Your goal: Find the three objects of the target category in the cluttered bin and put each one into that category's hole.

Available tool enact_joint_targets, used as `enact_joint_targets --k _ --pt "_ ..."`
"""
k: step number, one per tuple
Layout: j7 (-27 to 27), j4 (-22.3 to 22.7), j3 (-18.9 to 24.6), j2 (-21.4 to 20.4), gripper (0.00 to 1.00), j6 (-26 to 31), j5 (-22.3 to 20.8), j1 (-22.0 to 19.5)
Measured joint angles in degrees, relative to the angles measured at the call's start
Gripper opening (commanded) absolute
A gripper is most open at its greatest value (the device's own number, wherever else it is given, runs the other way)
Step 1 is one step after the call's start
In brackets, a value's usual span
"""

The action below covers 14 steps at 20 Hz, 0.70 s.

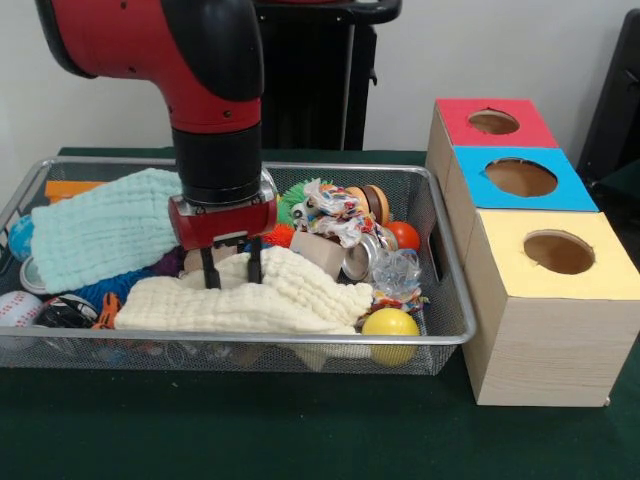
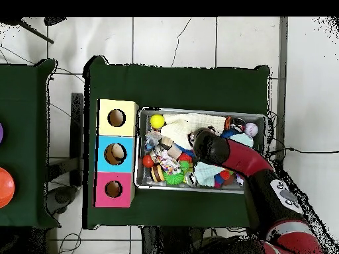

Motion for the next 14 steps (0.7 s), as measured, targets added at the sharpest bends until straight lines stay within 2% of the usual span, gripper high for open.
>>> enact_joint_targets --k 14 --pt "0.0 0.0 -0.1 -0.8 1.0 0.4 0.0 0.7"
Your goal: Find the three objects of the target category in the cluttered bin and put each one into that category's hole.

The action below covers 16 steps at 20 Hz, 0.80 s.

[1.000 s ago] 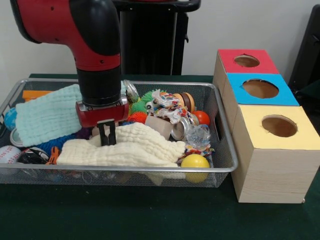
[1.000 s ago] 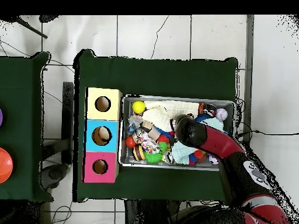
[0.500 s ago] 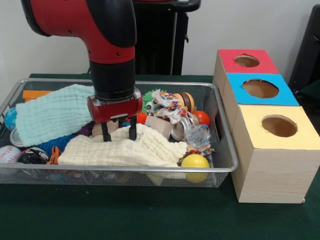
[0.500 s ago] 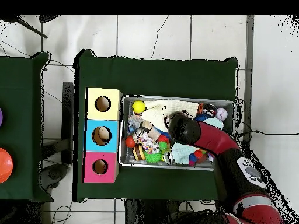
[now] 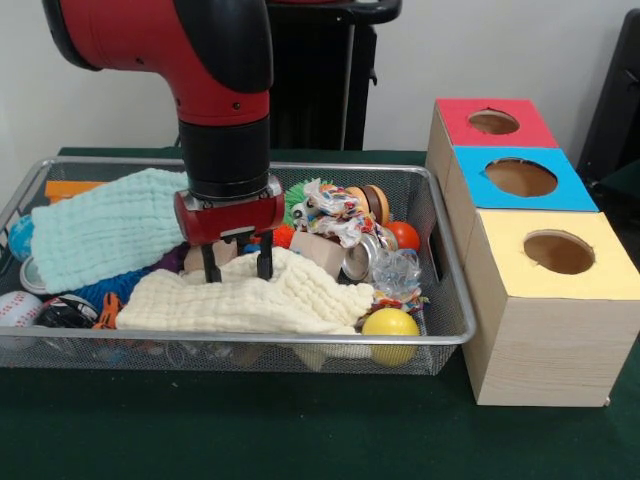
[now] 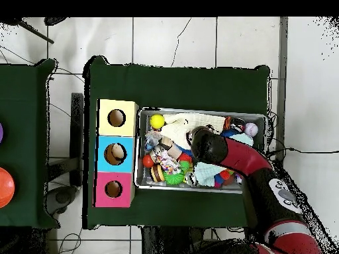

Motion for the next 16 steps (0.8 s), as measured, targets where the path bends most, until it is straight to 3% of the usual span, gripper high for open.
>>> enact_joint_targets --k 10,16 --pt "0.0 0.3 0.4 0.1 1.0 -0.5 0.1 -0.8" --pt "0.0 1.8 2.3 1.6 1.0 -5.8 0.1 -4.6"
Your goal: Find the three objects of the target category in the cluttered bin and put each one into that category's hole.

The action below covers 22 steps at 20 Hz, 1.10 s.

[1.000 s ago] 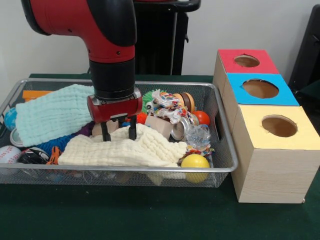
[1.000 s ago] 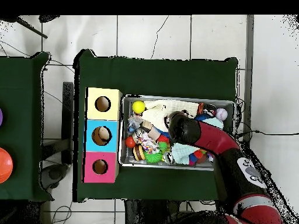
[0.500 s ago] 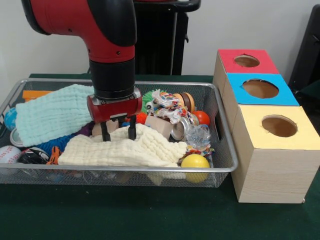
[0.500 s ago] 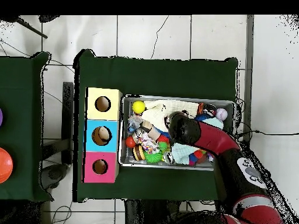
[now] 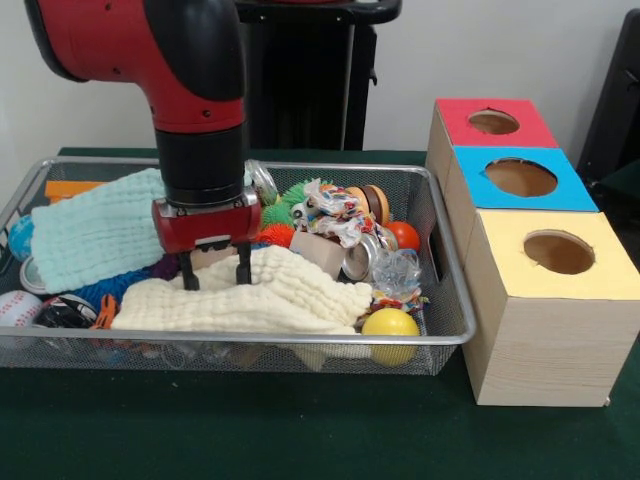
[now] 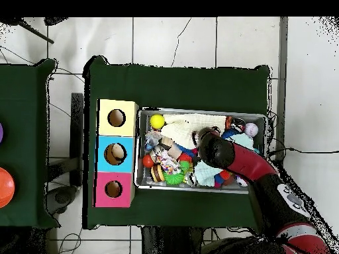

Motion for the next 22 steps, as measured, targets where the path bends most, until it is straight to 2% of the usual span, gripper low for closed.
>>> enact_joint_targets --k 10,22 --pt "0.0 2.9 2.4 0.5 1.0 -5.5 -0.3 -2.8" --pt "0.0 3.7 2.7 1.4 1.0 -8.7 -0.9 -3.2"
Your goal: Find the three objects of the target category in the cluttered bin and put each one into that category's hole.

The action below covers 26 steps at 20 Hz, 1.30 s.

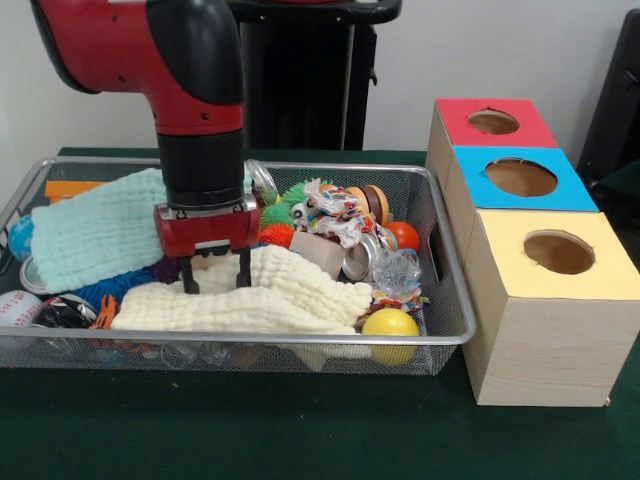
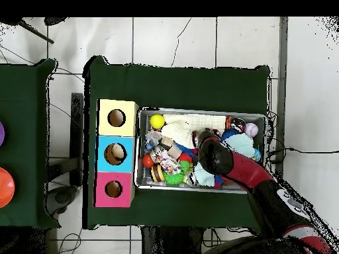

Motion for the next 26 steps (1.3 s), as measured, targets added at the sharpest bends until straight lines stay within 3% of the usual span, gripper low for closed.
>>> enact_joint_targets --k 11,12,18,26 --pt "0.0 0.0 0.4 1.9 1.0 -5.2 -2.7 -1.1" --pt "0.0 -0.1 0.3 1.8 0.0 -5.4 -3.1 -1.2" --pt "0.0 -1.0 -0.7 1.7 0.0 -5.2 -3.2 -0.8" --pt "0.0 -2.7 -6.2 1.0 0.0 -3.8 -2.5 5.1"
